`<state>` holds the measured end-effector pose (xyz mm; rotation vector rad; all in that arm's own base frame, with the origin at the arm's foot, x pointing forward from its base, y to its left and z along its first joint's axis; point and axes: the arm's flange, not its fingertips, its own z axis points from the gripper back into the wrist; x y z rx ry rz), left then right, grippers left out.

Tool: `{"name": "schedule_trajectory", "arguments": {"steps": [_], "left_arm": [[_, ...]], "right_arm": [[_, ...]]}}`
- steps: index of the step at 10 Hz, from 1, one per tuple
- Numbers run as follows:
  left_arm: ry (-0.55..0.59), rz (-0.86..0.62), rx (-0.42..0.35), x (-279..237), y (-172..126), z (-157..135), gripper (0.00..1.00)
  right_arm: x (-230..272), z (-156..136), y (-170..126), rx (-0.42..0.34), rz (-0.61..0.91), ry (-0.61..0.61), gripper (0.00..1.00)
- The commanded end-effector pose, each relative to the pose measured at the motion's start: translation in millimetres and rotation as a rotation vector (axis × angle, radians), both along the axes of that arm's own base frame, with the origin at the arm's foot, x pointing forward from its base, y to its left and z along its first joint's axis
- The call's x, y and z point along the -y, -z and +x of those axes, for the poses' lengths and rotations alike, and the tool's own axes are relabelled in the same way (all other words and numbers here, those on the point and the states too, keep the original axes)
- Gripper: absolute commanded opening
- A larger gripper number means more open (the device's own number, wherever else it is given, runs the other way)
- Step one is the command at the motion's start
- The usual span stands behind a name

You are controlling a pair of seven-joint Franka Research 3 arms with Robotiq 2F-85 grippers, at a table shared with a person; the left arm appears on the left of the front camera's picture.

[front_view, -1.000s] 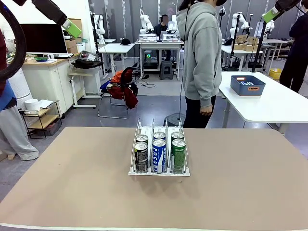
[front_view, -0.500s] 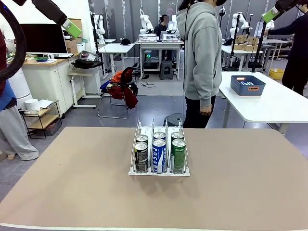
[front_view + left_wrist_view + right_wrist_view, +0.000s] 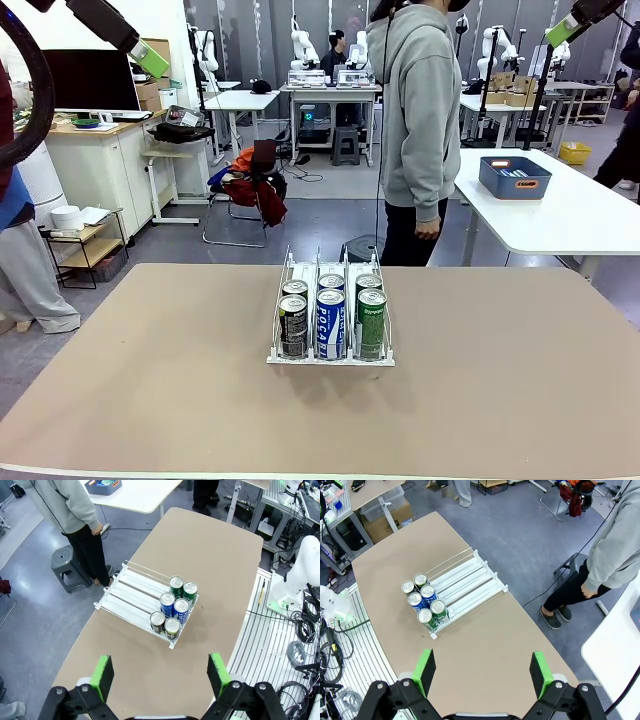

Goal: Fill the beverage cans into the dispenser.
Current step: Pick up the Pepsi coke handed by the human.

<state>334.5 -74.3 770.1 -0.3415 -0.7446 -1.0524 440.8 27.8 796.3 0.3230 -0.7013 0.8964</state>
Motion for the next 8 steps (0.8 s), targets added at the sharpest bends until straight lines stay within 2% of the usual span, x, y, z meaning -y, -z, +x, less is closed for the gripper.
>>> {"name": "schedule_trajectory", "arguments": {"steps": [1,8], "left_arm": [[-0.001,-0.006,0.005,0.6,0.9,1.3,1.00],[-0.001,-0.006,0.005,0.6,0.9,1.3,1.00]], "right_arm": [[0.0,-1.4,-0.7,-0.008,0.009,0.005,1.00],[0.0,-1.4,-0.7,-0.008,0.009,0.005,1.00]]}}
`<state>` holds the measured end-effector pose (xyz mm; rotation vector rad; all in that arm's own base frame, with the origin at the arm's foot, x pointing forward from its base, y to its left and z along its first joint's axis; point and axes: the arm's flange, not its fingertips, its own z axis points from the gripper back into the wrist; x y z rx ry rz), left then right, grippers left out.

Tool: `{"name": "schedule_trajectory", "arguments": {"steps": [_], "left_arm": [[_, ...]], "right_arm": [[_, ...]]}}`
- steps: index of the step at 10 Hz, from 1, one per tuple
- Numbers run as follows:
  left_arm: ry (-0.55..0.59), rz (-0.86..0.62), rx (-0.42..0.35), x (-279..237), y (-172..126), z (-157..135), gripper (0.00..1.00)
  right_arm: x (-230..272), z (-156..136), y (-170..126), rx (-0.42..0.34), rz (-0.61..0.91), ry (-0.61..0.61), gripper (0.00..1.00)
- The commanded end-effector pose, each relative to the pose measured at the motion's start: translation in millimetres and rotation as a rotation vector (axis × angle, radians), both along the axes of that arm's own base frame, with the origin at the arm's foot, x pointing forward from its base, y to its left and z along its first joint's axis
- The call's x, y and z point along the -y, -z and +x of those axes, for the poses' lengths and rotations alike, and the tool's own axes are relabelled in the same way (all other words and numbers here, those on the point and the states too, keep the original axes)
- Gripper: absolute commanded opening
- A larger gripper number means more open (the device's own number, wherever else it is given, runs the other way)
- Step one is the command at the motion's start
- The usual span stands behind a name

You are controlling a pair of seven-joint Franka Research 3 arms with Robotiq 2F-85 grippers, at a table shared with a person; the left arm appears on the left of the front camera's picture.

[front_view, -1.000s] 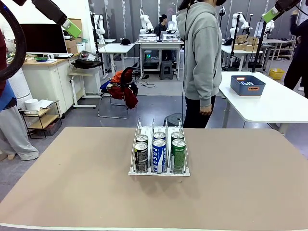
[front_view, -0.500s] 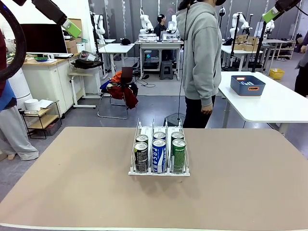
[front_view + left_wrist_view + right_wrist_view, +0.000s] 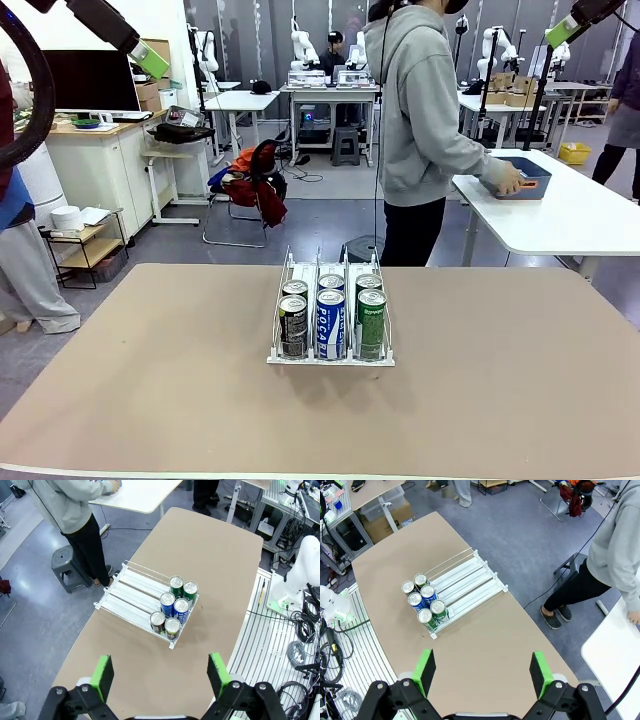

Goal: Fill the beverage cans into the dispenser.
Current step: Pick up the Pepsi coke handed by the human.

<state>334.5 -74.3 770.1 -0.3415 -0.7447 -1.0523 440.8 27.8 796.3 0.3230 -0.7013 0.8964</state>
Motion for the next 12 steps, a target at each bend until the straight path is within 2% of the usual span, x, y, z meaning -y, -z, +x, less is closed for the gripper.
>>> {"name": "schedule_trajectory", "arguments": {"steps": [1,12], "left_arm": [[-0.001,-0.006,0.005,0.6,0.9,1.3,1.00],[-0.001,-0.006,0.005,0.6,0.9,1.3,1.00]], "right_arm": [[0.0,-1.4,-0.7,-0.008,0.009,0.005,1.00],[0.0,-1.4,-0.7,-0.008,0.009,0.005,1.00]]}}
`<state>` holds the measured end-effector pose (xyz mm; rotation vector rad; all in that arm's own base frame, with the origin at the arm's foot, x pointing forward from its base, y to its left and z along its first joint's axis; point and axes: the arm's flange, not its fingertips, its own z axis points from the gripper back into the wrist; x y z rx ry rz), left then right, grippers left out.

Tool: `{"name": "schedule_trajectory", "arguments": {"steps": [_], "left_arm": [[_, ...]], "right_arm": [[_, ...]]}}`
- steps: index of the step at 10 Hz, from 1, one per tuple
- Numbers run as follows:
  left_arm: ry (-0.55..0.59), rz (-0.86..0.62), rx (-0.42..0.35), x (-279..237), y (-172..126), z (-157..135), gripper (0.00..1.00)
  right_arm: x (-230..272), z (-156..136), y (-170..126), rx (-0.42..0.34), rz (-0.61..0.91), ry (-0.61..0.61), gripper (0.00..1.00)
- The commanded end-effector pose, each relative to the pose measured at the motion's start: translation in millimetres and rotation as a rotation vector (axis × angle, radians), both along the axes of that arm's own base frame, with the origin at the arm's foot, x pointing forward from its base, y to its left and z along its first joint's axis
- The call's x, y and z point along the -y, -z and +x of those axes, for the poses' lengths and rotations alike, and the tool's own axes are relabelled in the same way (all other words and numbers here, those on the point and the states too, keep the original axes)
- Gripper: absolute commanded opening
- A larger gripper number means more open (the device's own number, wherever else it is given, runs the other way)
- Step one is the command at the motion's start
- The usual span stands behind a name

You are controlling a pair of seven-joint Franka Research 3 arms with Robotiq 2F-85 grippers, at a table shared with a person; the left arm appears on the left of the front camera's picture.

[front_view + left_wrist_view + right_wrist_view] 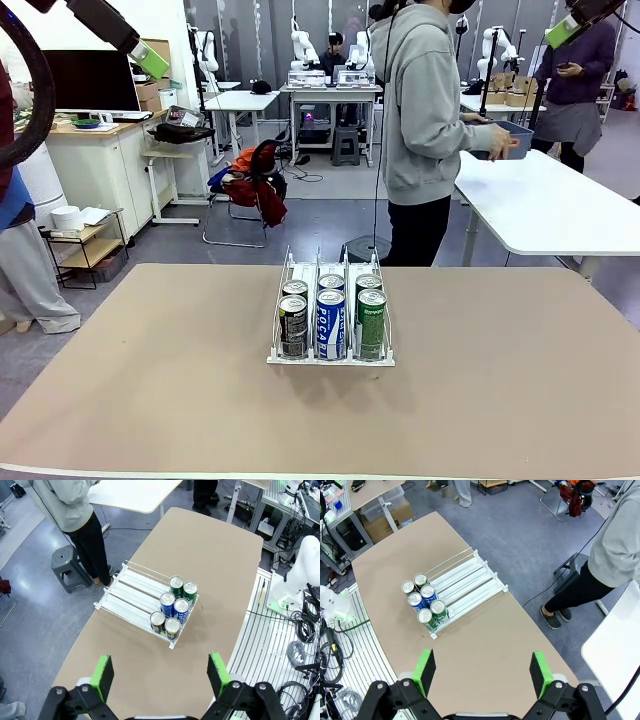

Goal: Fill the beverage cans into the dispenser.
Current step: Pick up the Pepsi coke handed by the human.

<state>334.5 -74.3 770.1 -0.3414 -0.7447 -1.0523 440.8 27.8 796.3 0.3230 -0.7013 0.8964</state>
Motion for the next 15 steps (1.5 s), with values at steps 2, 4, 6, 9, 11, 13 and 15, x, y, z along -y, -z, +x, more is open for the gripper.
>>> {"name": "schedule_trajectory", "arguments": {"steps": [2,4,6,9,11,13,15], "left_arm": [[-0.001,-0.006,0.005,0.6,0.9,1.3,1.00],[-0.001,-0.006,0.005,0.6,0.9,1.3,1.00],[-0.001,-0.006,0.005,0.6,0.9,1.3,1.00],[-0.001,-0.006,0.005,0.6,0.9,1.3,1.00],[-0.001,-0.006,0.005,0.6,0.9,1.3,1.00],[-0.001,-0.006,0.005,0.6,0.9,1.3,1.00],[-0.001,-0.006,0.005,0.6,0.9,1.3,1.00]], "right_arm": [[0.0,-1.4,-0.7,-0.008,0.008,0.005,1.00],[0.0,-1.4,-0.7,-0.008,0.008,0.005,1.00],[0.0,-1.4,-0.7,-0.008,0.008,0.005,1.00],[0.0,-1.4,-0.7,-0.008,0.008,0.005,1.00],[0.0,-1.4,-0.7,-0.008,0.008,0.005,1.00],[0.0,-1.4,-0.7,-0.008,0.008,0.005,1.00],[0.0,-1.4,-0.7,-0.008,0.008,0.005,1.00]]}}
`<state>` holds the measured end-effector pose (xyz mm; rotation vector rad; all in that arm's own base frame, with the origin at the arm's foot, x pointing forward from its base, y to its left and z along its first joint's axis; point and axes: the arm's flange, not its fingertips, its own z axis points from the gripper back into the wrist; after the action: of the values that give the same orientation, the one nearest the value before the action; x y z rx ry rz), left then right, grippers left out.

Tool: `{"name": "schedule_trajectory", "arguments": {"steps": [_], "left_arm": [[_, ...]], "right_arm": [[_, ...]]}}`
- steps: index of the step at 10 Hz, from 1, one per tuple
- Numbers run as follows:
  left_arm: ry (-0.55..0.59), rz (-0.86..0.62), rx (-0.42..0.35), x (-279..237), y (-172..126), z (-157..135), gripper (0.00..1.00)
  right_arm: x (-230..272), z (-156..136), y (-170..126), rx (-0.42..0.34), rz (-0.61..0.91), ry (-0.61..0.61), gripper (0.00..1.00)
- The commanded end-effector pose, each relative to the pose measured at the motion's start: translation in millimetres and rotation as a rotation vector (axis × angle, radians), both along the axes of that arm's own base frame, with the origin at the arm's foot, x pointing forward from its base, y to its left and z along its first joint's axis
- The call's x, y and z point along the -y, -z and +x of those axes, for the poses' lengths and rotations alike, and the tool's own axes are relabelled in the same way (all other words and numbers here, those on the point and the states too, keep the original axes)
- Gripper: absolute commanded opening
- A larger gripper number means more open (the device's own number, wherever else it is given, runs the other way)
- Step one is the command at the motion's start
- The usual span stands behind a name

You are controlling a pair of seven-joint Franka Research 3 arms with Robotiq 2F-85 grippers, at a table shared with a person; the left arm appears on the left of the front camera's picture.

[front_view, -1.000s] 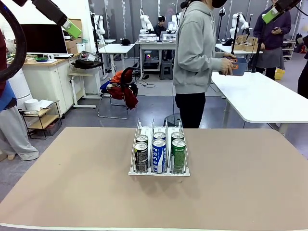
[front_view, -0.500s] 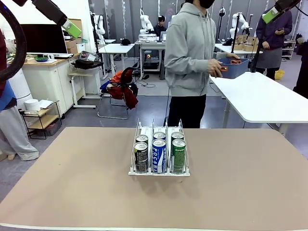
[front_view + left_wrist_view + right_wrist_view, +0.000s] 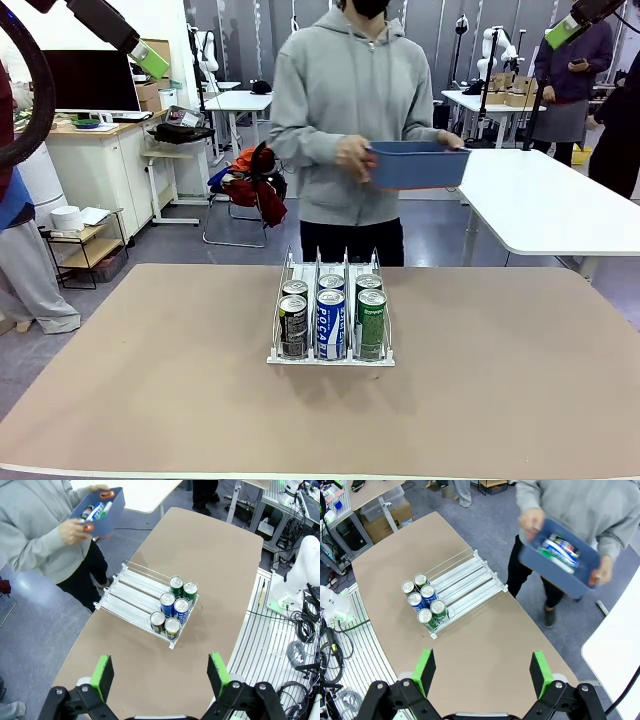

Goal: Fill the beverage cans into the dispenser.
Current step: Pick up the Pepsi coke handed by the human.

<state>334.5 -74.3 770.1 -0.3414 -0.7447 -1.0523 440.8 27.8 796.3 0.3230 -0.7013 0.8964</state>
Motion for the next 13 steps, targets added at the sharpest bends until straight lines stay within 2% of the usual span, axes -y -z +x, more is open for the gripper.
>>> {"name": "schedule_trajectory", "arguments": {"steps": [1,13], "left_arm": [[-0.001,-0.006,0.005,0.6,0.9,1.3,1.00],[-0.001,-0.006,0.005,0.6,0.9,1.3,1.00]], "right_arm": [[0.0,-1.4,-0.7,-0.008,0.008,0.005,1.00],[0.0,-1.4,-0.7,-0.008,0.008,0.005,1.00]]}}
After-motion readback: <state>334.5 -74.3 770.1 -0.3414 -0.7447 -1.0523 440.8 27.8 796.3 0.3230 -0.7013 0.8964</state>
